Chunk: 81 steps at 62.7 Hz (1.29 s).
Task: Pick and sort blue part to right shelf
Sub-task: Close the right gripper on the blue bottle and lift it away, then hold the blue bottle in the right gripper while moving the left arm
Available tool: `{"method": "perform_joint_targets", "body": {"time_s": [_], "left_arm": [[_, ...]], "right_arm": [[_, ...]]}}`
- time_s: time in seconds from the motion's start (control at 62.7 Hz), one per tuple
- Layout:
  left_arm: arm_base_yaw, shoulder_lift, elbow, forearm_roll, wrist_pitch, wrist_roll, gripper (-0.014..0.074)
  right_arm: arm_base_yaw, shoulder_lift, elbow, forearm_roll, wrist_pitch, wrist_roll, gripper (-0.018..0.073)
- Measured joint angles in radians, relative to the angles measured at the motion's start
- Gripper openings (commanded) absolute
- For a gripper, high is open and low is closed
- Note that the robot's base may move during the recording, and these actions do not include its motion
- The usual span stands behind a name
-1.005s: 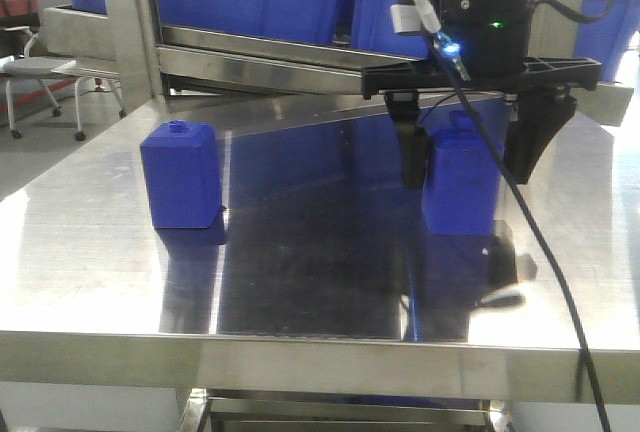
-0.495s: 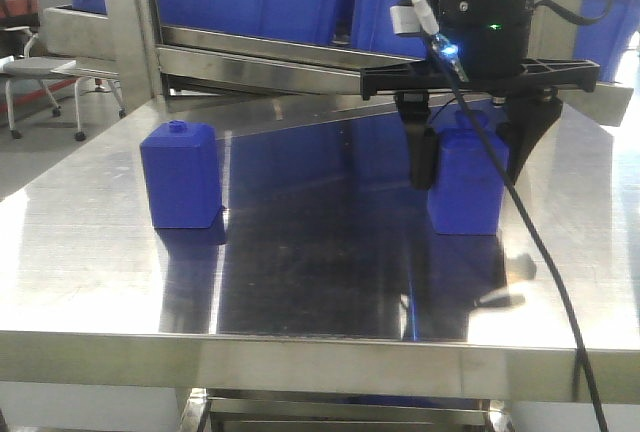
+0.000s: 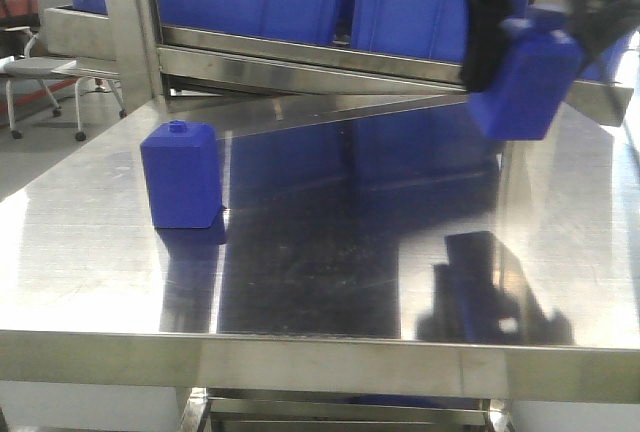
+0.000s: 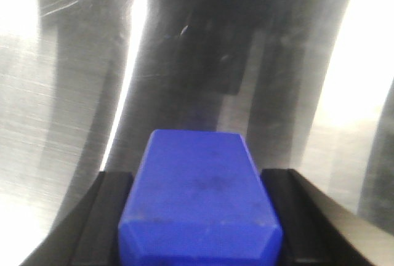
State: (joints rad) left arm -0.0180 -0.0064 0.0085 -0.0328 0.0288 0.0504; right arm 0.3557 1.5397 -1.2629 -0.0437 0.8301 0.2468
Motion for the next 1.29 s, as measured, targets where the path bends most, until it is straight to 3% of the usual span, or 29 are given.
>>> {"method": "perform_joint_targets", "body": {"time_s": [0.271,0.543,0.83,1.293], "left_arm": [[0.0,0.0,0.0,0.0,0.0,0.0,0.0136],[0.0,0.0,0.0,0.0,0.0,0.0,0.0136],[0.0,0.0,0.0,0.0,0.0,0.0,0.0136],[0.0,0.0,0.0,0.0,0.0,0.0,0.0136]], "right_arm": [[-0.145,-0.273,0.35,0.1,-0.288,-0.272,0.0426],[-0.302,-0.533,0.608,0.115,-0.53,-0.326,0.0426],[-0.316,-0.832,0.823,0.119,-0.677,-0.327,0.0426],[-0.316,-1.264,0.925,0.103,-0.635,-0.327,0.0426]]}}
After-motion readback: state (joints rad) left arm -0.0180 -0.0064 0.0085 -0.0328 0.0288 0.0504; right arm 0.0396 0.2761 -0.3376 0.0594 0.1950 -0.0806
